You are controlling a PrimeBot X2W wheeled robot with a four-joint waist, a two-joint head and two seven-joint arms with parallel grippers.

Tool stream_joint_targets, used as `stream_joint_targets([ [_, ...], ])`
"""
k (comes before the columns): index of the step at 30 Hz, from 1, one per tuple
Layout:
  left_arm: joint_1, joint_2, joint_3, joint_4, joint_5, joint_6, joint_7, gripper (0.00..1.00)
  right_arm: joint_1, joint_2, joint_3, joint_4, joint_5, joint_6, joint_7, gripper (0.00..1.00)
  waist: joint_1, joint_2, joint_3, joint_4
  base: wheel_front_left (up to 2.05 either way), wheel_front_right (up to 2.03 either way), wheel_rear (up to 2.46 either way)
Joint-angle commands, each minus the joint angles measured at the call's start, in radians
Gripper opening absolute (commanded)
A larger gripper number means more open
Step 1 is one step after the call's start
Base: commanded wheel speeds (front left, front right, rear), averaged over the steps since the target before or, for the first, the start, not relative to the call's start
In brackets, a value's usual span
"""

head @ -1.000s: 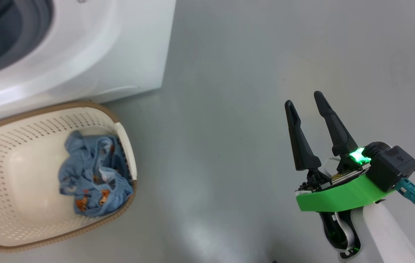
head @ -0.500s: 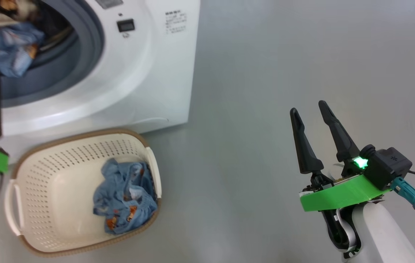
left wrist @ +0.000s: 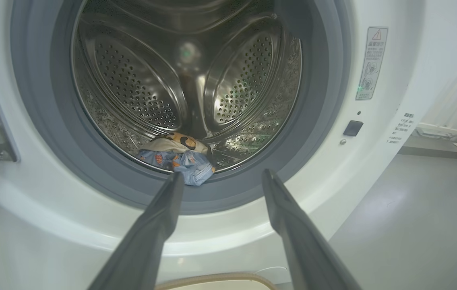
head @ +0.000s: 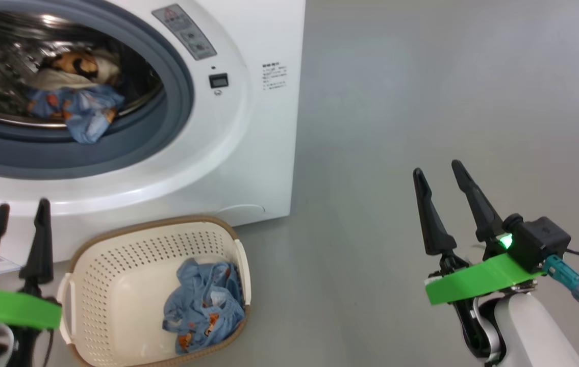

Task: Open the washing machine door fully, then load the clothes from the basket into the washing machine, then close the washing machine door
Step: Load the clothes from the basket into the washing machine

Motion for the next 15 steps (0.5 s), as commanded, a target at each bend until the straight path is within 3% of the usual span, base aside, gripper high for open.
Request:
stream_joint_targets([
  [1, 0.009, 0.028, 0.055, -0.034, 0.021, -0.002, -0.006, 1.00, 0.018, -0.004, 0.011, -0.017, -0.016, 0.006, -0.008, 1.00, 0.0000, 0.0000, -0.034, 0.021, 0.00, 0.00, 0.00],
  [15, 0.170, -0.090, 0.180, -0.134, 0.169, -0.002, -0.006, 1.00, 0.047, -0.004, -0.013, 0.020, -0.038, 0.006, -0.008, 1.00, 0.0000, 0.0000, -0.088, 0.047, 0.00, 0.00, 0.00],
])
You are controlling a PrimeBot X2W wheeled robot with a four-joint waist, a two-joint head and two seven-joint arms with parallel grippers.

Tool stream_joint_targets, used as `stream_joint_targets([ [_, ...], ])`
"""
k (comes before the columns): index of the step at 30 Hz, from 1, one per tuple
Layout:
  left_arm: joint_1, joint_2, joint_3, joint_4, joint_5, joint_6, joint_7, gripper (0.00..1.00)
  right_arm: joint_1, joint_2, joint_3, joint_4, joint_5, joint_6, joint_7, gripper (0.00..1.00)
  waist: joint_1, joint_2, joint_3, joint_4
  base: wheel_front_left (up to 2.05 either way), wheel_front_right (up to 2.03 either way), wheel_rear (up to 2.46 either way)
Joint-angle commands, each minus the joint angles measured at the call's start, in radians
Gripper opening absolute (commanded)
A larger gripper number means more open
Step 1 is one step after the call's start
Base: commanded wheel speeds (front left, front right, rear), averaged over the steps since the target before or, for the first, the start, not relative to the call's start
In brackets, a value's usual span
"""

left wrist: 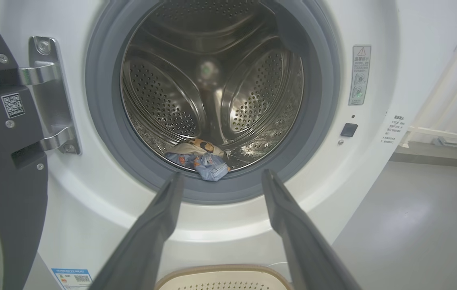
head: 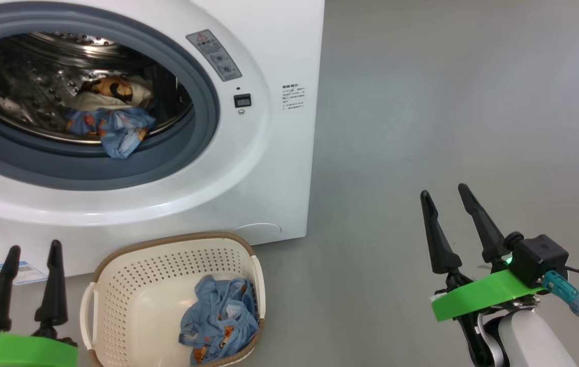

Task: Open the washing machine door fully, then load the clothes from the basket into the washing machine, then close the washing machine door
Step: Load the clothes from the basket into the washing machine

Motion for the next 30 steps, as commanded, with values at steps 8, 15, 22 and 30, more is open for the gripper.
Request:
stream_joint_targets([
  [8, -0.004, -0.001, 0.056, -0.039, 0.040, -0.002, -0.006, 1.00, -0.013, -0.004, 0.015, -0.006, -0.026, 0.006, -0.008, 1.00, 0.0000, 0.0000, -0.004, 0.006, 0.00, 0.00, 0.00],
  [15, -0.002, -0.009, 0.060, -0.041, 0.048, -0.002, -0.006, 1.00, -0.019, -0.004, 0.018, 0.000, -0.031, 0.006, -0.008, 1.00, 0.0000, 0.0000, -0.007, 0.003, 0.00, 0.00, 0.00],
  [22, 0.001, -0.012, 0.059, -0.039, 0.051, -0.002, -0.006, 1.00, -0.018, -0.004, 0.021, 0.002, -0.030, 0.006, -0.008, 1.00, 0.0000, 0.0000, -0.008, 0.001, 0.00, 0.00, 0.00],
  [30, 0.001, -0.010, 0.056, -0.039, 0.049, -0.002, -0.006, 1.00, -0.018, -0.004, 0.025, 0.004, -0.028, 0.006, -0.008, 1.00, 0.0000, 0.0000, -0.004, 0.000, 0.00, 0.00, 0.00],
])
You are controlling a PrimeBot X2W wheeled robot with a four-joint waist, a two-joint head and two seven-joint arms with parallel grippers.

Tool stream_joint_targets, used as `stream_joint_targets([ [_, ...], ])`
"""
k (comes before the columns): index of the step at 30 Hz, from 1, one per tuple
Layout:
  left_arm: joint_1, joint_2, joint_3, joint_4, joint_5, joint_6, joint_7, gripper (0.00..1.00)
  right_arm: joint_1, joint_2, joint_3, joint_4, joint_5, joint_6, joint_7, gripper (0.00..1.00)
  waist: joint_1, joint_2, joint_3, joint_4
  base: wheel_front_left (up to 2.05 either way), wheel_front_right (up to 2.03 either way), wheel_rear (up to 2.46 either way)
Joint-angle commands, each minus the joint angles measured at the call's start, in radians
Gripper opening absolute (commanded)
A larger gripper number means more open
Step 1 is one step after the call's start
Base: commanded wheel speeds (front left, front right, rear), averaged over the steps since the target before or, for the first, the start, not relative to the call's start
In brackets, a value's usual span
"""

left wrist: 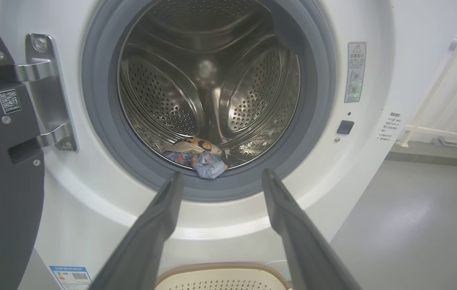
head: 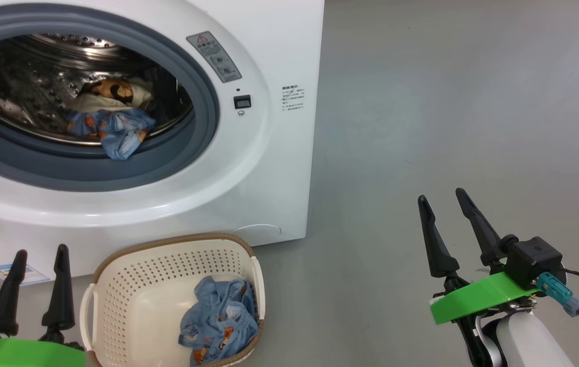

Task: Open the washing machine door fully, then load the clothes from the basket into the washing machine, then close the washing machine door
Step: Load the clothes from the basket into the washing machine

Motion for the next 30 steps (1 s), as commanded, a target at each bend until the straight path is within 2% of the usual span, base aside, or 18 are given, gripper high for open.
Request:
stream_joint_targets([
  [1, -0.017, 0.030, 0.037, -0.025, 0.007, -0.002, -0.006, 1.00, -0.021, -0.005, 0.022, -0.021, -0.003, 0.006, -0.008, 1.00, 0.0000, 0.0000, 0.001, 0.000, 0.00, 0.00, 0.00],
  [13, -0.014, 0.053, -0.048, 0.023, -0.037, -0.002, -0.003, 1.00, -0.020, -0.005, 0.028, -0.025, 0.006, 0.006, -0.008, 1.00, 0.0000, 0.0000, 0.035, -0.015, 0.00, 0.00, 0.00],
  [25, -0.106, 0.140, -0.304, 0.134, -0.157, -0.002, 0.042, 1.00, -0.030, -0.005, 0.035, -0.075, 0.029, 0.006, -0.008, 1.00, 0.0000, 0.0000, 0.151, -0.053, 0.00, 0.00, 0.00],
  [30, -0.187, 0.192, -0.466, 0.195, -0.234, -0.002, 0.062, 1.00, -0.036, -0.005, 0.041, -0.109, 0.041, 0.006, -0.008, 1.00, 0.0000, 0.0000, 0.223, -0.082, 0.00, 0.00, 0.00],
])
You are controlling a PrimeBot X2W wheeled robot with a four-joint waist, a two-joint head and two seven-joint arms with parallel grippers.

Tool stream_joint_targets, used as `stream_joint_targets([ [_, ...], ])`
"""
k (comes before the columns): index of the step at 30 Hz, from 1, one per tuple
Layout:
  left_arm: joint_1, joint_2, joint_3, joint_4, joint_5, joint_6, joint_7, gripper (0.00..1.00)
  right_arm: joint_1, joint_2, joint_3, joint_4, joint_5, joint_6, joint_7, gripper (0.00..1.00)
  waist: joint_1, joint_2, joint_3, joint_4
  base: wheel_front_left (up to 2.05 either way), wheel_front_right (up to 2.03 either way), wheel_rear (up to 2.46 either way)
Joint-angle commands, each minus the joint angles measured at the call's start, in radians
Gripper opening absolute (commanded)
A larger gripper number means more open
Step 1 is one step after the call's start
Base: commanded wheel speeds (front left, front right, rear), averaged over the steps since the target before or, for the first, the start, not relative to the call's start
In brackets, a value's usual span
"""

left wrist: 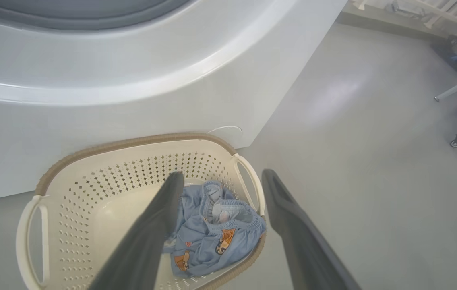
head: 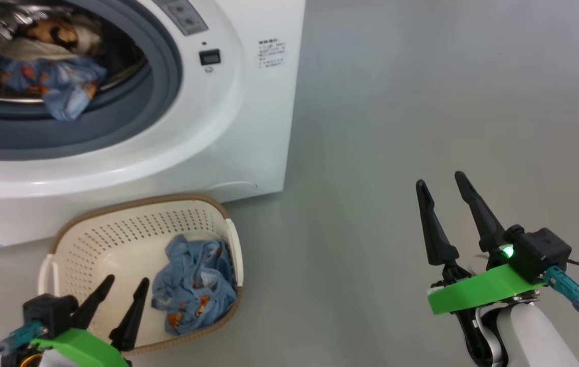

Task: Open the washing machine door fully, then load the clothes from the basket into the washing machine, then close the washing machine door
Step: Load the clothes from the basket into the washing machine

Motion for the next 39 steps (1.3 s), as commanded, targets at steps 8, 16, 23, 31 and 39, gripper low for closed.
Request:
stream_joint_targets([
  [8, -0.154, 0.095, -0.177, 0.069, -0.120, -0.002, 0.042, 1.00, -0.032, -0.005, 0.044, -0.079, 0.039, 0.006, -0.008, 1.00, 0.0000, -0.0001, 0.145, -0.069, 0.00, 0.00, 0.00],
  [16, -0.278, 0.161, -0.369, 0.143, -0.224, -0.002, 0.080, 1.00, -0.034, -0.005, 0.056, -0.135, 0.055, 0.006, -0.008, 1.00, 0.0000, -0.0001, 0.256, -0.111, 0.00, 0.00, 0.00],
  [23, -0.372, 0.210, -0.516, 0.185, -0.282, -0.002, 0.079, 1.00, -0.033, -0.005, 0.067, -0.181, 0.067, 0.006, -0.008, 1.00, 0.0000, -0.0001, 0.351, -0.146, 0.00, 0.00, 0.00],
  [31, -0.484, 0.259, -0.679, 0.216, -0.306, -0.002, 0.069, 1.00, -0.033, -0.005, 0.087, -0.231, 0.083, 0.006, -0.008, 1.00, 0.0000, -0.0001, 0.456, -0.186, 0.00, 0.00, 0.00],
  [39, -0.576, 0.302, -0.745, 0.237, -0.288, -0.002, 0.036, 1.00, -0.029, -0.005, 0.101, -0.272, 0.101, 0.006, -0.008, 1.00, 0.0000, -0.0001, 0.544, -0.225, 0.00, 0.00, 0.00],
])
